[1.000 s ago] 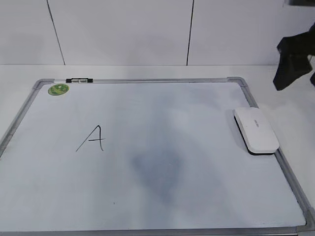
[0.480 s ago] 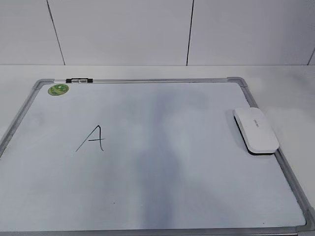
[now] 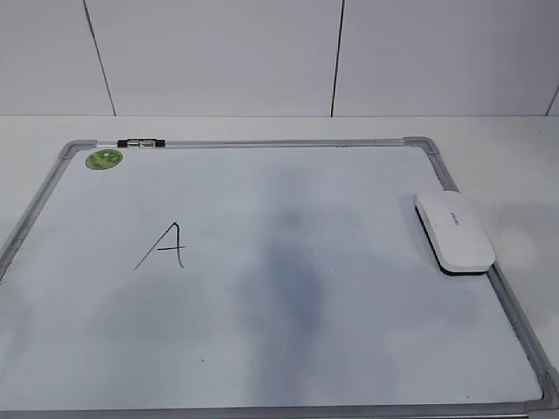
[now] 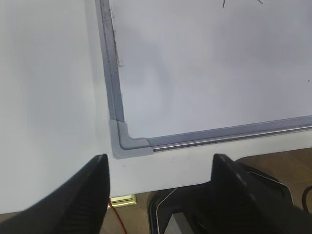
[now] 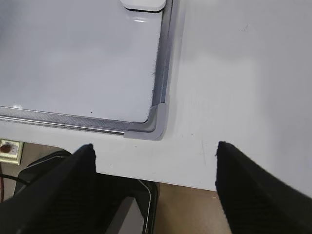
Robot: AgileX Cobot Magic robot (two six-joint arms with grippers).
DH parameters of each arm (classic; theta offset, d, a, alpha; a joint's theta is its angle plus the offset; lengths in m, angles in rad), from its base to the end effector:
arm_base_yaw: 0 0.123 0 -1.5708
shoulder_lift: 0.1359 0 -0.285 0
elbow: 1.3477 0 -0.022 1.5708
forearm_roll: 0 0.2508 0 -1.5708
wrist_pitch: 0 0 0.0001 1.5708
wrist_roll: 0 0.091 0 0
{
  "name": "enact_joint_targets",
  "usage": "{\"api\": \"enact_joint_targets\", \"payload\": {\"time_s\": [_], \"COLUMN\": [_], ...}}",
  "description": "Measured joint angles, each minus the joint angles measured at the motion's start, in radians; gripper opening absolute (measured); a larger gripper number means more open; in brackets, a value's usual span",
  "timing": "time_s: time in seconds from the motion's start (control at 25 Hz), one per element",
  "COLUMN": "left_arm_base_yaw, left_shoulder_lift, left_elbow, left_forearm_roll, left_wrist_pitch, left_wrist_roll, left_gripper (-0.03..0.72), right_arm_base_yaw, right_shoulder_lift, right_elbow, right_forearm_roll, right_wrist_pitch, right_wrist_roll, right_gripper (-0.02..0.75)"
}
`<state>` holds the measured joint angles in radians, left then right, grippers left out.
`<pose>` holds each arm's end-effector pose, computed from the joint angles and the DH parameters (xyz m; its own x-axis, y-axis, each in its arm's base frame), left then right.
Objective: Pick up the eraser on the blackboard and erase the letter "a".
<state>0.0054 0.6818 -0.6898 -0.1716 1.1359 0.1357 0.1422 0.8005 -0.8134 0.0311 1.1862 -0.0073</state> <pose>0.0985 -0.0136 0.2993 -0.8535 0.0574 -0.5179 0.1276 0.9867 -0.1009 0.1191 0.0197 0.3190 -0.8765 -0.1211 -0.4660 -0.1511 0.9881 0.0275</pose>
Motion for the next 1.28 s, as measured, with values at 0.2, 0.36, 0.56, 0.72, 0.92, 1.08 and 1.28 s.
{"api": "enact_joint_targets", "payload": {"time_s": [0.2,0.36,0.56,0.72,0.92,1.08,1.28], "left_arm_base_yaw": [0.000,0.000,0.000,0.000,0.000,0.000,0.000], "left_shoulder_lift": [-0.079,-0.088,-0.088,-0.088,-0.088,-0.088,-0.088], "left_elbow": [0.127,0.147,0.154,0.165,0.165,0.165,0.165], "left_forearm_roll": [0.006,0.018,0.026,0.032,0.035,0.035,0.035], "left_wrist_pitch": [-0.063,-0.076,-0.071,-0.062,-0.062,-0.062,-0.062], "left_wrist_roll": [0.000,0.000,0.000,0.000,0.000,0.000,0.000], "left_gripper": [0.474,0.474,0.474,0.464,0.453,0.452,0.452], "right_arm_base_yaw": [0.000,0.000,0.000,0.000,0.000,0.000,0.000], "right_shoulder_lift": [-0.213,-0.326,-0.362,-0.363,-0.363,-0.363,-0.363], "right_elbow": [0.202,0.290,0.291,0.304,0.321,0.323,0.323], "right_forearm_roll": [-0.031,-0.061,-0.075,-0.077,-0.080,-0.080,-0.080], "right_wrist_pitch": [-0.095,-0.130,-0.130,-0.096,-0.069,-0.069,-0.067], "right_wrist_roll": [0.002,0.002,0.007,0.023,0.027,0.029,0.029], "right_gripper": [0.592,0.592,0.591,0.591,0.590,0.590,0.590]}}
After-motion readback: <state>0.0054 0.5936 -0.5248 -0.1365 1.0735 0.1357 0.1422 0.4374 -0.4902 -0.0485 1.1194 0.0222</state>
